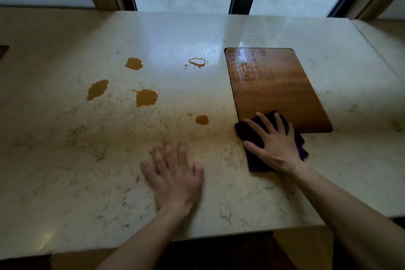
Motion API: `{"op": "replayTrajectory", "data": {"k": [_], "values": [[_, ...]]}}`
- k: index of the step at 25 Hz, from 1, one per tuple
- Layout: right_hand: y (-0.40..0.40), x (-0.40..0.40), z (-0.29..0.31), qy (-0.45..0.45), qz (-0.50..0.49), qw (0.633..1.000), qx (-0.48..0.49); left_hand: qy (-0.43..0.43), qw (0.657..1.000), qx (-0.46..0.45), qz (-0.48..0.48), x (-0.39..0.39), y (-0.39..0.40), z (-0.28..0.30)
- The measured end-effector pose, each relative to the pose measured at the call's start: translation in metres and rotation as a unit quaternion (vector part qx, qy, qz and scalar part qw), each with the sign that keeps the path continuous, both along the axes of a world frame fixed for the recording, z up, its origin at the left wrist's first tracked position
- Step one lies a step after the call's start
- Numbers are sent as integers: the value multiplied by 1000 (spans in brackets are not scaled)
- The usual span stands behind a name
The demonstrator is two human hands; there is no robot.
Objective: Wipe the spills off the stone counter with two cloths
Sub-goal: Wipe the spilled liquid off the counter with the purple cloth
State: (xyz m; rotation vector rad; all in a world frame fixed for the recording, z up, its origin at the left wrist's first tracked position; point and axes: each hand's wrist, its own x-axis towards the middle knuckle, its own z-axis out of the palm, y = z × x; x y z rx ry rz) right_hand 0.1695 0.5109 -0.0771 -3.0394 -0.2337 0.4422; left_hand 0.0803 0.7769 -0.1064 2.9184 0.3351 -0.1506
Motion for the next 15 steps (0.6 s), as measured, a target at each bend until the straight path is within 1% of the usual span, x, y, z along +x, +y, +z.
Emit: {"op": "replayTrajectory", "data": {"k": [2, 5, 8, 9, 11, 12, 15], "values": [[-2, -19, 1, -14, 23, 1000, -2, -1, 1000, -1, -1, 0, 1, 0], [4, -60, 5, -26, 37, 999, 21, 28, 1000, -11, -8, 0, 1, 4], [15, -121, 9, -5, 37, 999, 35, 34, 998, -44, -18, -2, 8, 16], [17, -141, 8, 2, 23, 999, 39, 15, 997, -66, -29, 2, 11, 22], [23, -165, 3, 8, -21, 1000, 17, -60, 992, -91, -60, 35, 21, 36], [28, -168, 0, 18, -48, 999, 3, -83, 989, -97, -73, 63, 28, 39], [43, -141, 0, 91, -159, 983, -17, -69, 990, -104, -72, 167, 40, 38]]}}
